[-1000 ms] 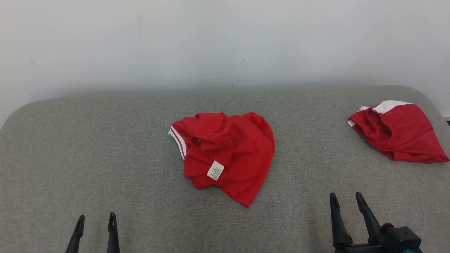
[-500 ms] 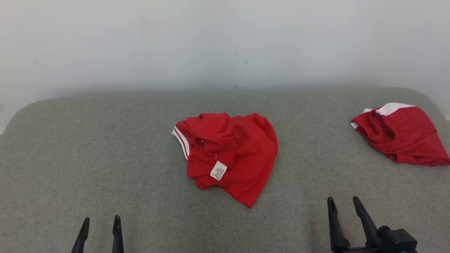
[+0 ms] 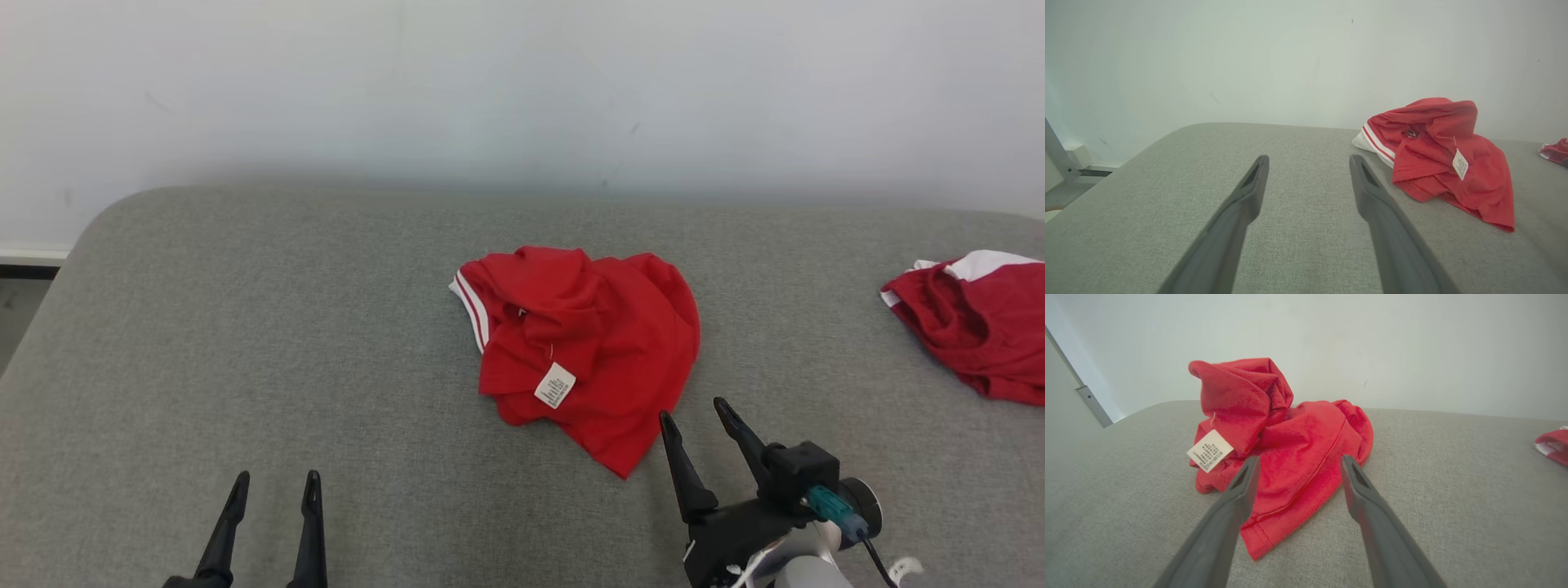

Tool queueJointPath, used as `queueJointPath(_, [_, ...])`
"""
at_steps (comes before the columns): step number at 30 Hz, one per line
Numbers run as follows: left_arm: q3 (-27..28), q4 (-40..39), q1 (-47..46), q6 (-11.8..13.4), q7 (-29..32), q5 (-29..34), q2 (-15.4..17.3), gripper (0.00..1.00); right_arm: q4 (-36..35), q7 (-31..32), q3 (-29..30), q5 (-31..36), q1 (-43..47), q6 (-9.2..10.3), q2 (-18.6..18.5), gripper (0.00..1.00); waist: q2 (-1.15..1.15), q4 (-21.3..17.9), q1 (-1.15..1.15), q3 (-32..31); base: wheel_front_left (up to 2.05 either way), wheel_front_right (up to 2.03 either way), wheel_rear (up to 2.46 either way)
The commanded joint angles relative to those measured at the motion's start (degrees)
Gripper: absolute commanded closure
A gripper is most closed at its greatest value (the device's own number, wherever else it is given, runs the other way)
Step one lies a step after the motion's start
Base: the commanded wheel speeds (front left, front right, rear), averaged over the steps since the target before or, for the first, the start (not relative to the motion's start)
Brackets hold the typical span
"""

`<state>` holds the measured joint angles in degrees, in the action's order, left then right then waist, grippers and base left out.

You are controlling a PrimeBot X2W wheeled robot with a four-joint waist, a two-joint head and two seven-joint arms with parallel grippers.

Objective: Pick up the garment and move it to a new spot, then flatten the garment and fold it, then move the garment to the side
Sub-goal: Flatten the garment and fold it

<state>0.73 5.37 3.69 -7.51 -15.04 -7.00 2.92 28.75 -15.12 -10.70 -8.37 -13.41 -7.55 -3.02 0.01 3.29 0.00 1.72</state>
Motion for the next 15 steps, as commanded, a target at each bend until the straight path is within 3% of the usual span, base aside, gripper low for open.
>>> queueJointPath(1, [-0.2,0.3,-0.8,0.1,-0.2,-0.3,0.0,0.0,1.4,0.0,-0.3,-0.6,-1.3,0.1,-0.2,0.0,-0.01,1.8,0.0,1.1,0.0,0.0,0.0])
queueJointPath(15, [-2.7,2.0,-5.1,0.1,-0.2,-1.8,0.0,0.0,29.4,0.5,-1.6,-3.3,-17.0,0.1,-0.4,0.0,-0.01,9.0,0.0,3.8,0.0,0.0,0.0])
